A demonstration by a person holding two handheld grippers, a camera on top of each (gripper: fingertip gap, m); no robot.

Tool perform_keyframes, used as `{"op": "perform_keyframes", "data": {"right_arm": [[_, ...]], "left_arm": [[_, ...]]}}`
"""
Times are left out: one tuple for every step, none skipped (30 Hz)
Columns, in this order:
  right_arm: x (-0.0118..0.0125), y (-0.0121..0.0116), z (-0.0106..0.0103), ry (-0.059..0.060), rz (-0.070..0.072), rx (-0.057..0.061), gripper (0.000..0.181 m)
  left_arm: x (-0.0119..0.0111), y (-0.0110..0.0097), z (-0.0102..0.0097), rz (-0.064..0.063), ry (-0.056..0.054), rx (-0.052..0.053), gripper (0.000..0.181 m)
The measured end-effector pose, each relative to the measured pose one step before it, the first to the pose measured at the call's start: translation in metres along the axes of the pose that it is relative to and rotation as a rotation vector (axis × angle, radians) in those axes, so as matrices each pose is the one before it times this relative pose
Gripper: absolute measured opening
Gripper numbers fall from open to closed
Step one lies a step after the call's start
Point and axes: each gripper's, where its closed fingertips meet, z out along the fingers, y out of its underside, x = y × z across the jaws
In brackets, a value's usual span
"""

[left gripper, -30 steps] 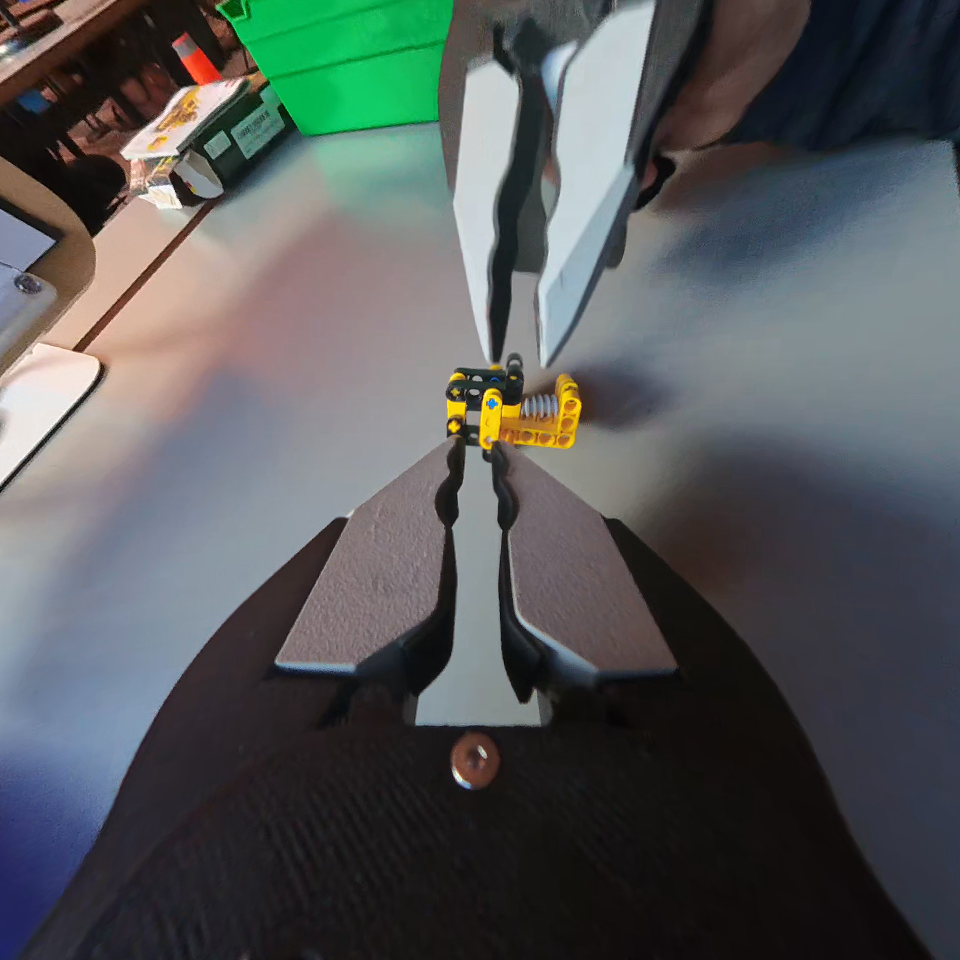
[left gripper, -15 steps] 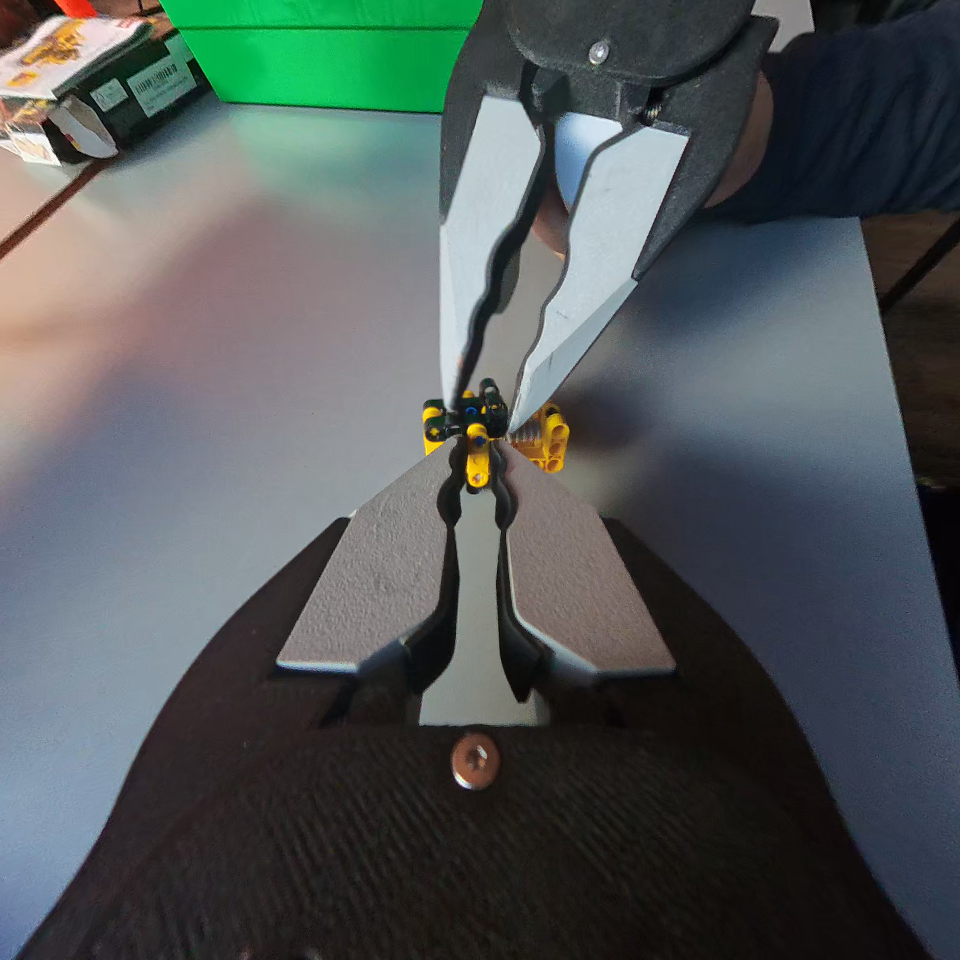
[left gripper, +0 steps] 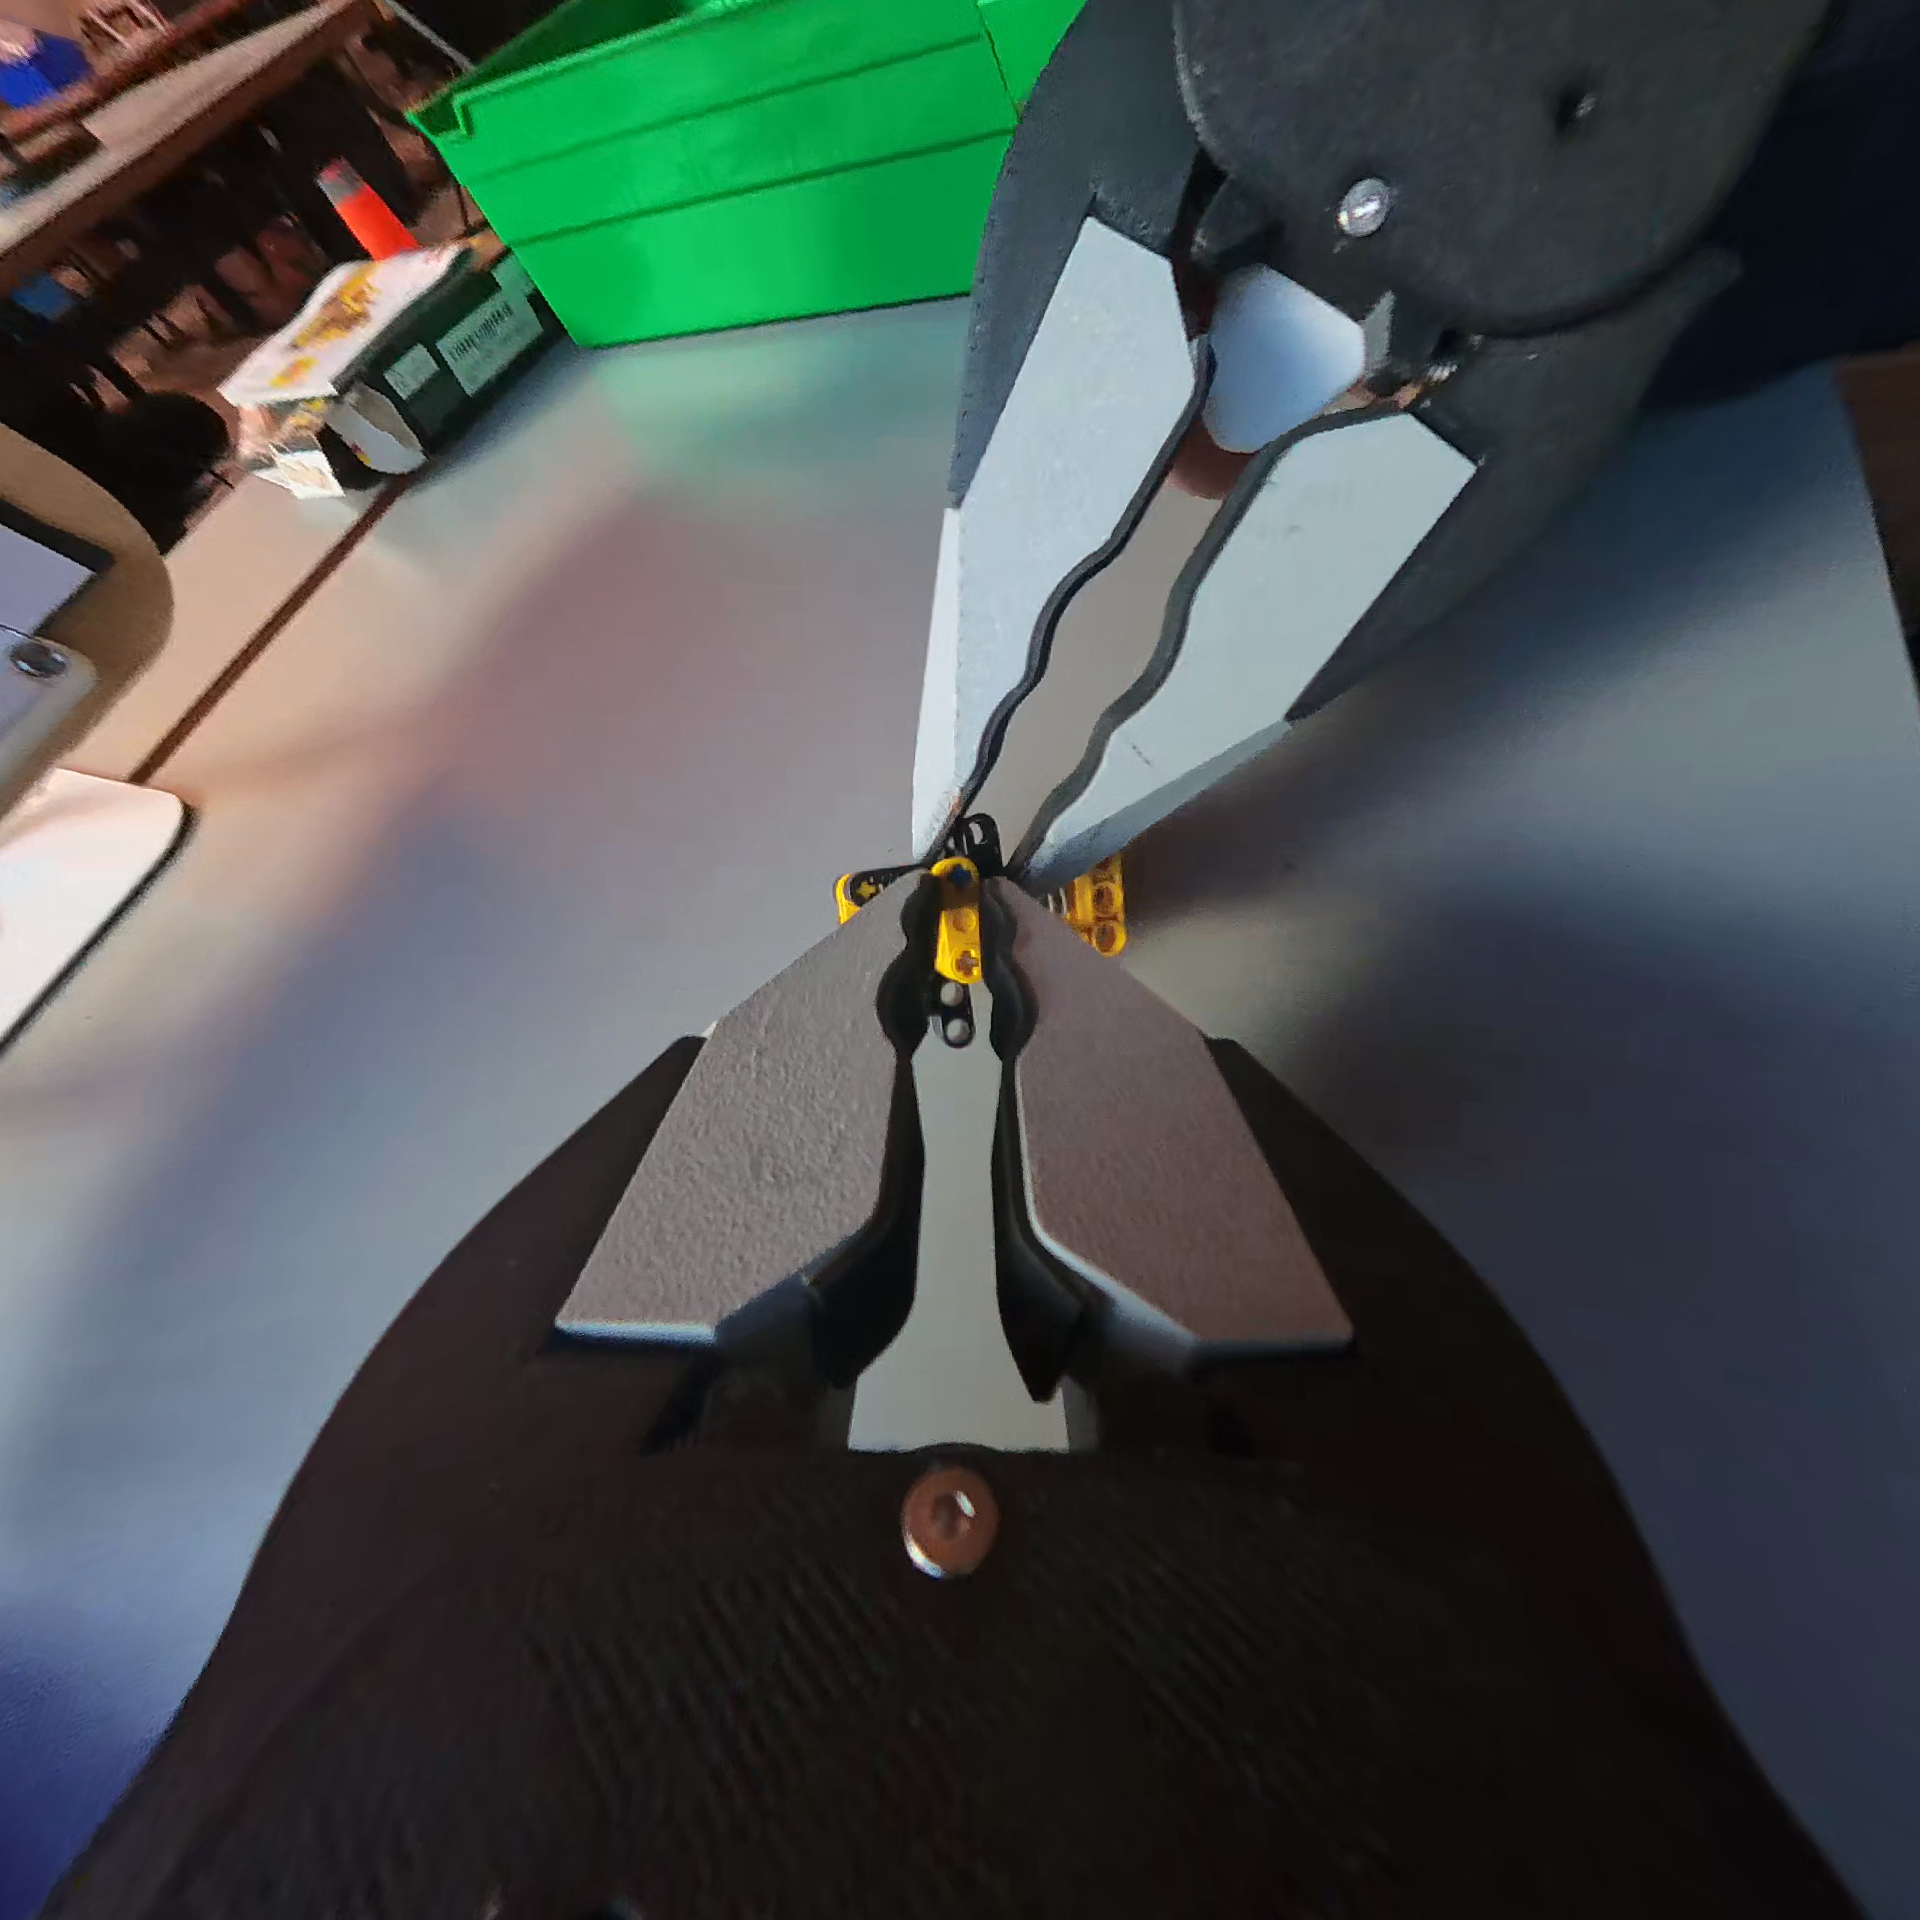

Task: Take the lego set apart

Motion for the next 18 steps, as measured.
{"op": "perform_keyframes", "data": {"right_arm": [[-0.00032, -0.00049, -0.00028, 0.0094, -0.0096, -0.0033, 0.011], [-0.00011, -0.00029, -0.00022, 0.0131, -0.0127, -0.0073, 0.011], [-0.00006, -0.00001, -0.00026, 0.0095, -0.0105, -0.0029, 0.011], [-0.00012, -0.00002, -0.00012, -0.001, 0.0078, 0.0022, 0.011], [-0.00025, 0.00003, -0.00022, -0.0098, 0.0109, 0.0054, 0.01], [-0.00066, 0.00001, -0.00033, -0.0157, 0.0149, 0.0098, 0.011], [-0.001, -0.00077, -0.00051, -0.0206, 0.0282, 0.015, 0.011], [-0.00031, -0.00197, -0.00116, -0.0164, 0.0223, 0.0203, 0.011], [0.00034, -0.00223, -0.00155, -0.0175, 0.0229, 0.0235, 0.01], [0.00008, -0.0016, -0.0013, -0.0259, 0.043, 0.0167, 0.01], [0.00088, -0.0008, -0.00056, -0.0138, 0.0242, 0.012, 0.011], [-0.00026, -0.00117, -0.00061, -0.0112, 0.0138, 0.013, 0.01], [-0.00145, -0.00041, -0.00037, -0.0155, 0.0155, 0.0065, 0.01], [-0.00033, -0.00065, -0.00029, -0.005, 0.0086, 0.0114, 0.01], [0.00026, -0.00046, -0.00048, -0.0008, 0.0104, 0.004, 0.01], [0.00119, -0.00156, -0.00123, 0.0034, 0.0123, 0.0124, 0.01], [0.0001, -0.00222, -0.00175, -0.01, 0.0066, 0.0306, 0.01], [0.00061, -0.00014, -0.00127, -0.0178, 0.023, 0.0286, 0.011]], "left_arm": [[0.00061, -0.00085, -0.00149, 0.0091, -0.0077, 0.0077, 0.005], [0.00033, -0.00076, -0.00082, 0.0031, -0.0037, 0.0059, 0.004], [0.00059, -0.00098, -0.00044, -0.0039, 0.0028, 0.0062, 0.004], [0.00029, -0.00046, -0.00032, -0.0041, 0.0036, 0.003, 0.004], [0.00034, -0.00079, -0.00011, -0.0038, 0.001, 0.0038, 0.004], [0.00096, -0.00095, -0.00003, 0.0014, 0.0037, 0.0054, 0.003], [0.00123, -0.00107, -0.00039, 0.002, 0.0096, 0.0075, 0.003], [0.00135, -0.00231, -0.00119, -0.0045, 0.0138, 0.0175, 0.003], [0.00057, -0.00273, -0.00137, -0.0142, 0.0125, 0.0208, 0.003], [0.00051, -0.00308, -0.00141, -0.0178, 0.0152, 0.0248, 0.002], [-0.00042, -0.00183, -0.00062, -0.0172, 0.0121, 0.0155, 0.002], [-0.00033, -0.00156, -0.00056, -0.0095, 0.006, 0.0123, 0.002], [0.0013, -0.00087, -0.00031, 0.0044, 0.007, 0.0067, 0.002], [0.00111, -0.00061, -0.00028, 0.0114, -0.0008, 0.0037, 0.002], [0.00038, -0.00054, -0.00019, 0.0087, -0.0055, 0.0039, 0.002], [-0.0004, -0.00094, 0.00011, -0.0008, -0.0035, 0.0069, 0.003], [-0.00138, -0.00165, -0.0003, -0.0111, 0.0009, 0.0139, 0.004], [0.00054, -0.00087, -0.00106, -0.0134, 0.0189, 0.0075, 0.004]]}}
